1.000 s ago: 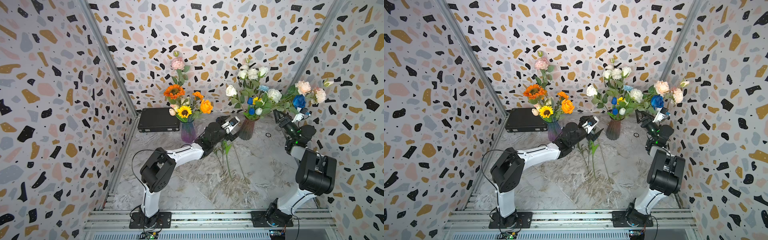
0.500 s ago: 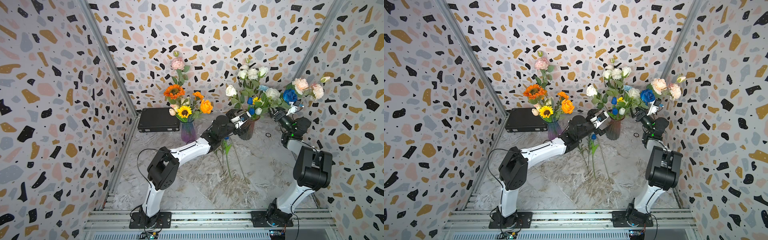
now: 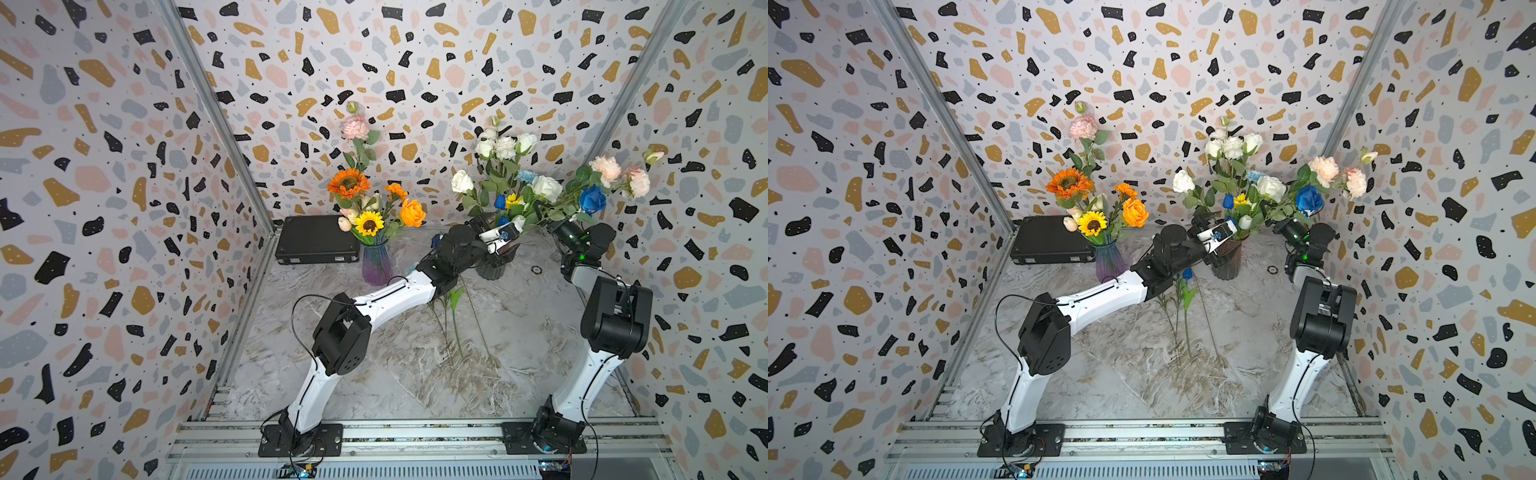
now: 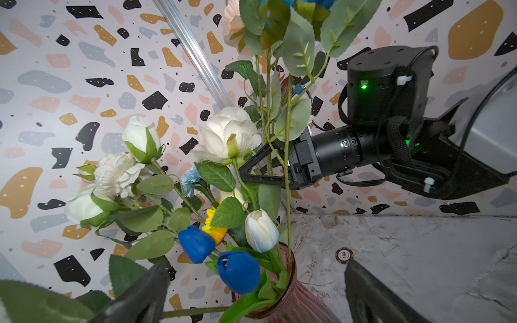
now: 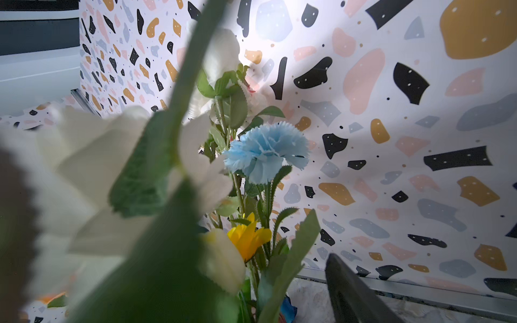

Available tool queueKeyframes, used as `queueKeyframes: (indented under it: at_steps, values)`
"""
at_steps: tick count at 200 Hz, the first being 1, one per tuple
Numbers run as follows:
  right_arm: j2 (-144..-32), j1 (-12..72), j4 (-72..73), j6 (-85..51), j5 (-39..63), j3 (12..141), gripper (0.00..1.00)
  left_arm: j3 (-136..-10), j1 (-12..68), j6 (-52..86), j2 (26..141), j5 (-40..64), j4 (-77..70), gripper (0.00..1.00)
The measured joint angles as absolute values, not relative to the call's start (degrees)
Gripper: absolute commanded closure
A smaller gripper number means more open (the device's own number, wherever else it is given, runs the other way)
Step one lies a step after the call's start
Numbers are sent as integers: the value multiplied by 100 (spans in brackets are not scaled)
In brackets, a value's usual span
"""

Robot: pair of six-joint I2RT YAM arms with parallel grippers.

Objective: Pick out blue flowers from the vase
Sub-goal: Move the vase to the center of the board.

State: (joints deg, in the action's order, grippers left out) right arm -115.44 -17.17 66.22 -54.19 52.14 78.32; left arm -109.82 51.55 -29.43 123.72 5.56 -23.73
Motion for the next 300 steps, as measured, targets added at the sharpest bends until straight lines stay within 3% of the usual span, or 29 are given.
queueKeyframes:
  at_steps: [150,249,284,300]
  values:
    - [-11692,-1463,5924,-4858,5994,8016,18,-11135,5155,-3046,12475,528,-2086,1]
    - [-11695,-1092,3876,-3111,5568,8110,25,-10753,5155,-3089,12468,403,-2204,1]
    - [-11666,-1048,3437,-2746,5483,8171,39,-10508,5151,-3085,12418,373,-2287,1]
    - [-11587,-1020,3277,-2604,5433,8173,40,-10311,5142,-3065,12328,368,-2344,1]
